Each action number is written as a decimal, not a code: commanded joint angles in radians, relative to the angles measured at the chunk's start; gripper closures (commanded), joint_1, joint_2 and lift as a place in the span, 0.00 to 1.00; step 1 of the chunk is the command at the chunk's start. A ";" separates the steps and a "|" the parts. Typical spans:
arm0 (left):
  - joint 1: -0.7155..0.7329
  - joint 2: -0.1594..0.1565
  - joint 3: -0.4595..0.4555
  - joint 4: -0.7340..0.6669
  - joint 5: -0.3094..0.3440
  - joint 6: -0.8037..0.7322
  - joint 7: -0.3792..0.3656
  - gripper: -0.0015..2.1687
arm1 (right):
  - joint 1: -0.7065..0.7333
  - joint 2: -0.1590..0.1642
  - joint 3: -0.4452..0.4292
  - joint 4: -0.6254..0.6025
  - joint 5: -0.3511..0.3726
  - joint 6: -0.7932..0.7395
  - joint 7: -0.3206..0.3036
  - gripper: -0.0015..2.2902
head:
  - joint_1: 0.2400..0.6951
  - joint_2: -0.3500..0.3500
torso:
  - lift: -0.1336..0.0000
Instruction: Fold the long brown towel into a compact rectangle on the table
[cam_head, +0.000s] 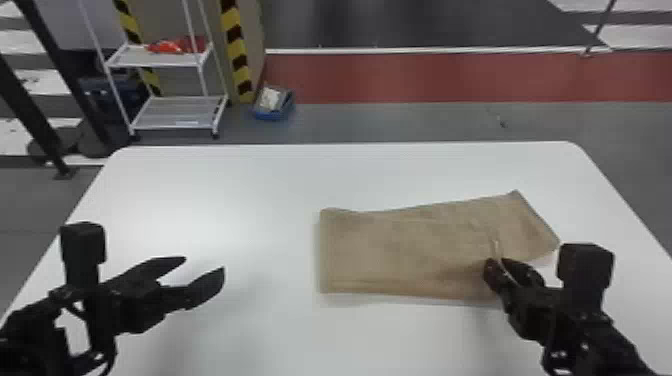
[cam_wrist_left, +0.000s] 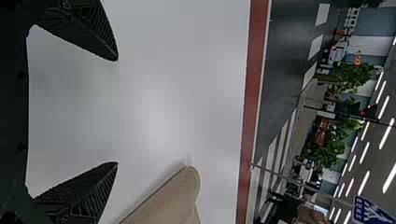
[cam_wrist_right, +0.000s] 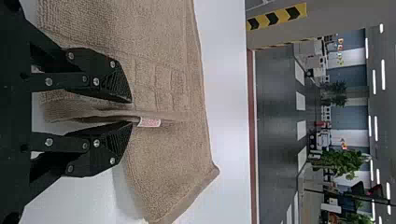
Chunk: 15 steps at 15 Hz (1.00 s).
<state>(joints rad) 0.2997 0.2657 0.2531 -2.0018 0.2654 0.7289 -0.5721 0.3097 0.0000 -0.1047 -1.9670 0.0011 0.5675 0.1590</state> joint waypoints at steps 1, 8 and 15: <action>0.002 0.000 0.000 0.000 0.000 0.001 0.000 0.04 | 0.002 0.001 0.002 -0.001 -0.001 -0.004 0.001 0.37 | 1.00 0.54 | 0.08; 0.016 0.003 0.009 -0.008 0.002 -0.002 -0.003 0.04 | 0.002 0.001 0.017 -0.009 0.000 -0.004 -0.001 0.48 | 1.00 0.56 | 0.08; 0.050 0.000 0.034 -0.023 0.045 -0.110 -0.002 0.04 | 0.020 0.001 0.016 -0.030 0.002 0.009 0.001 0.31 | 1.00 0.57 | 0.08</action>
<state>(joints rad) 0.3282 0.2693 0.2769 -2.0261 0.2809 0.7164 -0.5764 0.3252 0.0000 -0.0848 -1.9957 0.0035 0.5714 0.1594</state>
